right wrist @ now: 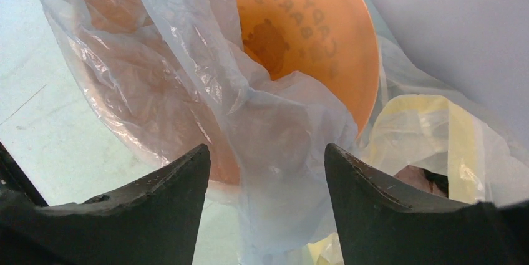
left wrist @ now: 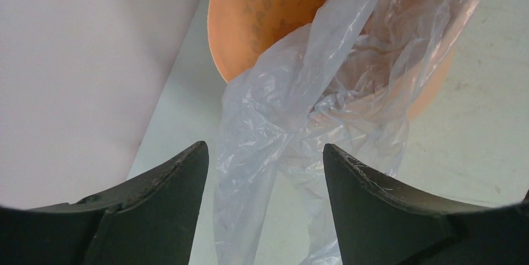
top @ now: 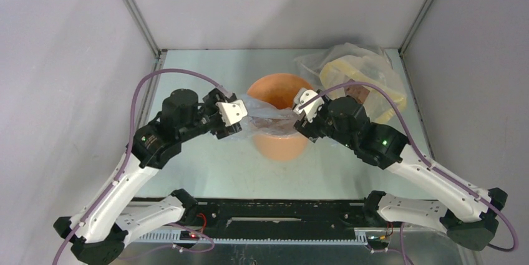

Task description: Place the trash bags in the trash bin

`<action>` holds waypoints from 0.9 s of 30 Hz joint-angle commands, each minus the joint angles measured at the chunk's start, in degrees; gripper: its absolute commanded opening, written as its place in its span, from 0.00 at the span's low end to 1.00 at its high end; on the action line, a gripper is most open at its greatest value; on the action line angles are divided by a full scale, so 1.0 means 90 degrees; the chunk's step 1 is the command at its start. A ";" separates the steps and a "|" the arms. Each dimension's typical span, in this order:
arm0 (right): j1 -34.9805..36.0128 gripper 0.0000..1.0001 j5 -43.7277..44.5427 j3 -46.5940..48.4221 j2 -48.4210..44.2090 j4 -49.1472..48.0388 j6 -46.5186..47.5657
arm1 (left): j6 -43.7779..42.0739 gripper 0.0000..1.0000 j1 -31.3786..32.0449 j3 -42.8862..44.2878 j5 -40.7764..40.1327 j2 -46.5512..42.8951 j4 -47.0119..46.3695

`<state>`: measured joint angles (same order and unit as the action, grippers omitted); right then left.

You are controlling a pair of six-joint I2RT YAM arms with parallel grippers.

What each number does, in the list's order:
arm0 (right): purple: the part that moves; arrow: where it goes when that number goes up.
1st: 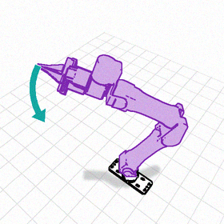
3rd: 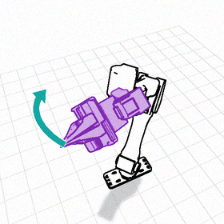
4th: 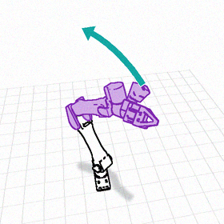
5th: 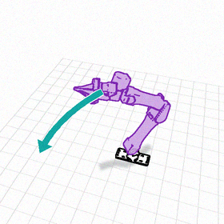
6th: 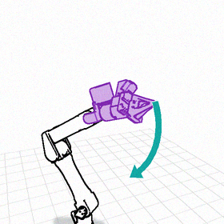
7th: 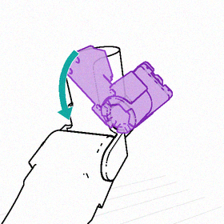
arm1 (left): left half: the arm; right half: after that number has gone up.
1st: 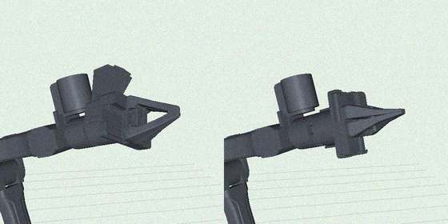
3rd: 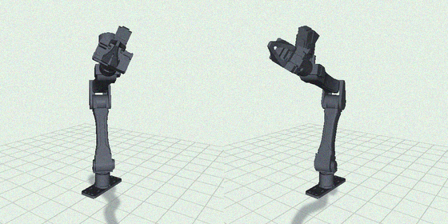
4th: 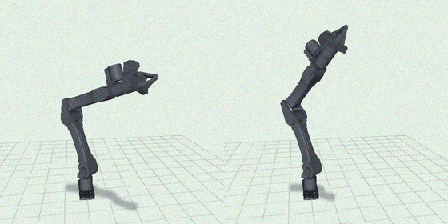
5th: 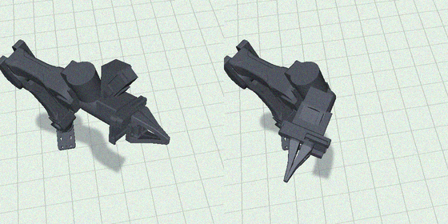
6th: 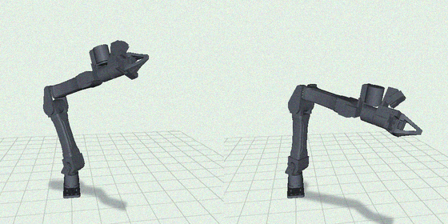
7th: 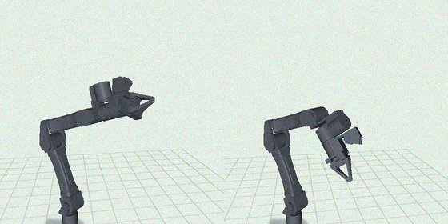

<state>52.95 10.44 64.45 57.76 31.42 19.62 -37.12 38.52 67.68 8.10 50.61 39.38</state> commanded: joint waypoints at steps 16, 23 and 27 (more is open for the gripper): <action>0.0068 0.11 0.0934 -0.0080 -0.0026 -0.0604 -0.0308 | -0.0377 0.33 0.0057 0.0053 -0.1046 0.0521 -0.0354; -0.0272 0.07 0.0515 -0.0073 -0.0245 -0.0847 -0.0680 | 0.0043 0.00 0.0057 0.0391 -0.1063 0.0635 -0.0310; -0.0290 0.50 -0.0125 -0.0075 -0.0470 -0.0726 -0.0722 | 0.0449 0.00 0.0056 0.0604 -0.0949 0.0636 -0.0264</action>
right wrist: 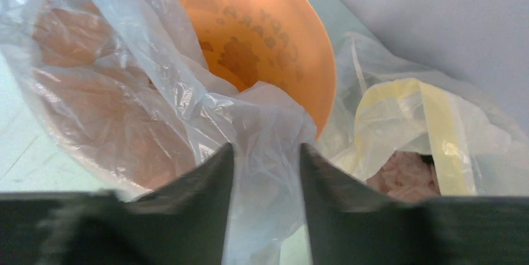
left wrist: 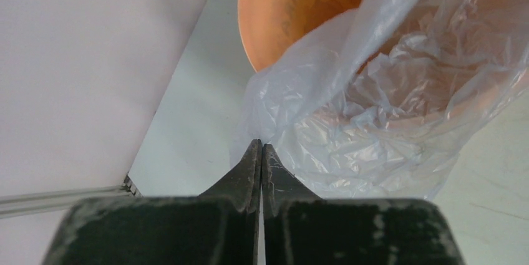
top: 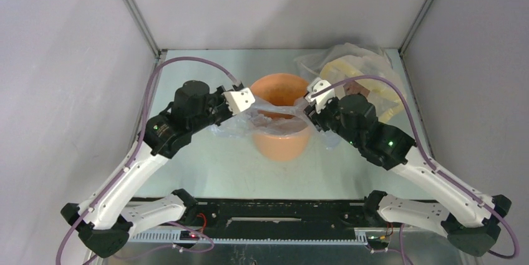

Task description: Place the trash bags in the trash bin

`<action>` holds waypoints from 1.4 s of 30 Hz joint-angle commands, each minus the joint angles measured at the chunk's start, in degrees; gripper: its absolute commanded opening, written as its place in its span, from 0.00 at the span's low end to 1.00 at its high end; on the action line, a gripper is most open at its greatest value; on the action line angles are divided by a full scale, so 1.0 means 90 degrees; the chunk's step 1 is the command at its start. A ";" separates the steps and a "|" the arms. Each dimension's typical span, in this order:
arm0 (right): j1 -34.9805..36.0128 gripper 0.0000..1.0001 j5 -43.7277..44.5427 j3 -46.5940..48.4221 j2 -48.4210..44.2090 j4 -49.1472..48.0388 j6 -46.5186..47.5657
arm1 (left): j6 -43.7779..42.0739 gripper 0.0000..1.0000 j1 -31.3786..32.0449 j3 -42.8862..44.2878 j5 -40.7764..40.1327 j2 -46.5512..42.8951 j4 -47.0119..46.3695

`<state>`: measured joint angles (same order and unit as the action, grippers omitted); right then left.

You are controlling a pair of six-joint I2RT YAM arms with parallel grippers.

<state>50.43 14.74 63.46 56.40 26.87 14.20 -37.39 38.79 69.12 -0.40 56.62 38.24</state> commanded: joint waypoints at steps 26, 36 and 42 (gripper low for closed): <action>0.0452 0.25 0.2014 -0.0204 -0.0348 -0.0091 -0.0839 | 0.1607 0.00 0.0021 0.0909 -0.0222 0.0035 0.0046; -0.1227 0.09 -0.0631 0.0151 -0.0234 -0.0032 -0.1295 | 0.2235 0.00 -0.0200 0.1248 -0.0184 0.0606 0.0041; -0.2074 0.10 -0.1735 0.0509 0.0315 -0.0095 -0.1751 | 0.2679 0.00 -0.0667 0.1455 0.0190 0.1033 -0.0115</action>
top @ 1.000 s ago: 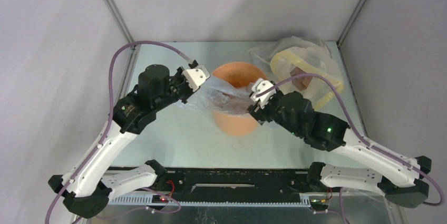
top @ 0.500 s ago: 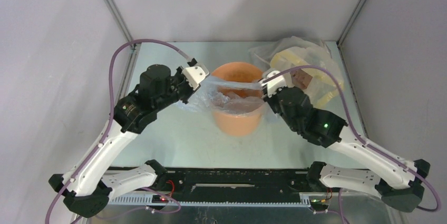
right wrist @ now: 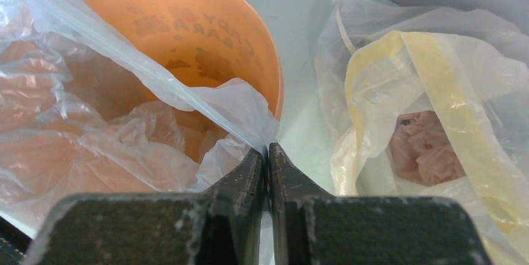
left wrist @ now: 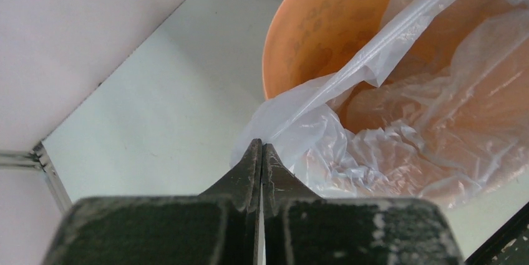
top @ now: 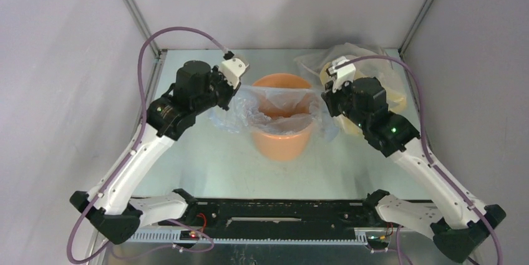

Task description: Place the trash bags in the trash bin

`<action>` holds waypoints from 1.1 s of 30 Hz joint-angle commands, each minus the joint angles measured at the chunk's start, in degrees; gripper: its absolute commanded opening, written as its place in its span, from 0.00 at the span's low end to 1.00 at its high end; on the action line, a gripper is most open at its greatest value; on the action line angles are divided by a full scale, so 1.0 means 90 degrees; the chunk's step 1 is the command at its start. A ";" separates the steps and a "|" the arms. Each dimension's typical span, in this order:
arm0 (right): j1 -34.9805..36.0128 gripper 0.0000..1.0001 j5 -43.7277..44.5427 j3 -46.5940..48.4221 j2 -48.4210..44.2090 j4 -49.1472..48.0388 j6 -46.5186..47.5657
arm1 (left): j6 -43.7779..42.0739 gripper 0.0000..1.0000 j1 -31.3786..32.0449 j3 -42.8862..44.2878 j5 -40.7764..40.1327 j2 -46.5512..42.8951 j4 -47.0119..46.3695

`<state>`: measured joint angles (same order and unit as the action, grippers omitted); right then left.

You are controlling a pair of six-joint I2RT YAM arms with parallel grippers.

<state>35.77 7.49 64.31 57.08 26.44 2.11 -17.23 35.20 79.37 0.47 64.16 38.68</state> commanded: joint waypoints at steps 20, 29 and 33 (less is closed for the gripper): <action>-0.2100 0.22 -0.2328 0.1511 0.2547 -0.0233 -0.1672 | 0.1256 0.00 -0.1549 0.1045 0.1175 0.2304 -0.0357; -0.2242 0.20 -0.2649 0.1506 0.3079 -0.0251 -0.1856 | 0.1642 0.00 -0.1714 0.0951 0.1654 0.2915 -0.0487; -0.2237 0.17 -0.2913 0.1449 0.3224 -0.0063 -0.1845 | 0.1861 0.00 -0.1714 0.0601 0.1746 0.3026 -0.0629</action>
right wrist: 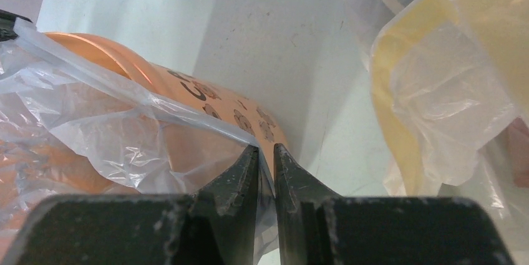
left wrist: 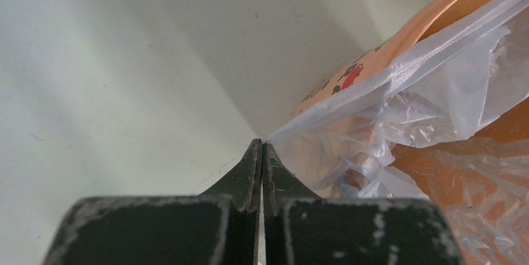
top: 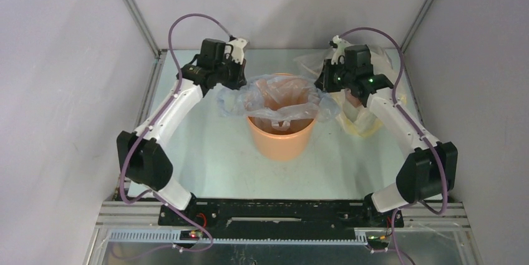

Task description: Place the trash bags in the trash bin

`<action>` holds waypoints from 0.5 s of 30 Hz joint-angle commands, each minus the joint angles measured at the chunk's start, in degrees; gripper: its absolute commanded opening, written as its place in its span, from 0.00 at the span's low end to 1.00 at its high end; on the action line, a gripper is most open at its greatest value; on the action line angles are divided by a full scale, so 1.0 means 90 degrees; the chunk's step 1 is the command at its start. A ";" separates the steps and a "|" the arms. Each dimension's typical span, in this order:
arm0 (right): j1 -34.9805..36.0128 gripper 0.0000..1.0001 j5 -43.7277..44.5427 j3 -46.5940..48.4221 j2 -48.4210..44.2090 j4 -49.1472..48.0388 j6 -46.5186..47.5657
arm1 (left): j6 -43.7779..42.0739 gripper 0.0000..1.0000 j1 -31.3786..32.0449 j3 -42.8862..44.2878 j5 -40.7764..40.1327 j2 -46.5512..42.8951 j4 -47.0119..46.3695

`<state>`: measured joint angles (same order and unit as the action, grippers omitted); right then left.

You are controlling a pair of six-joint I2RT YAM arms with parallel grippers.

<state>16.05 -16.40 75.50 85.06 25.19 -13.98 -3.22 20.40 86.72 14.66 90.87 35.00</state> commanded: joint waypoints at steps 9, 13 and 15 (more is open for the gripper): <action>0.0008 0.18 -0.0294 -0.0418 -0.0041 -0.0068 -0.0155 | 0.0794 0.00 -0.0070 -0.1184 0.0409 -0.0056 -0.0918; 0.0003 0.18 -0.0290 -0.0421 -0.0177 -0.0103 -0.0166 | 0.0827 0.00 -0.0070 -0.1177 0.0379 -0.0216 -0.0979; 0.0003 0.20 -0.0281 -0.0416 -0.0336 -0.0114 -0.0180 | 0.0836 0.00 -0.0069 -0.1127 0.0299 -0.0373 -0.0978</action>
<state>16.21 -19.11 71.37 85.60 24.97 -15.05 3.14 20.21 75.81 18.20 91.09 27.90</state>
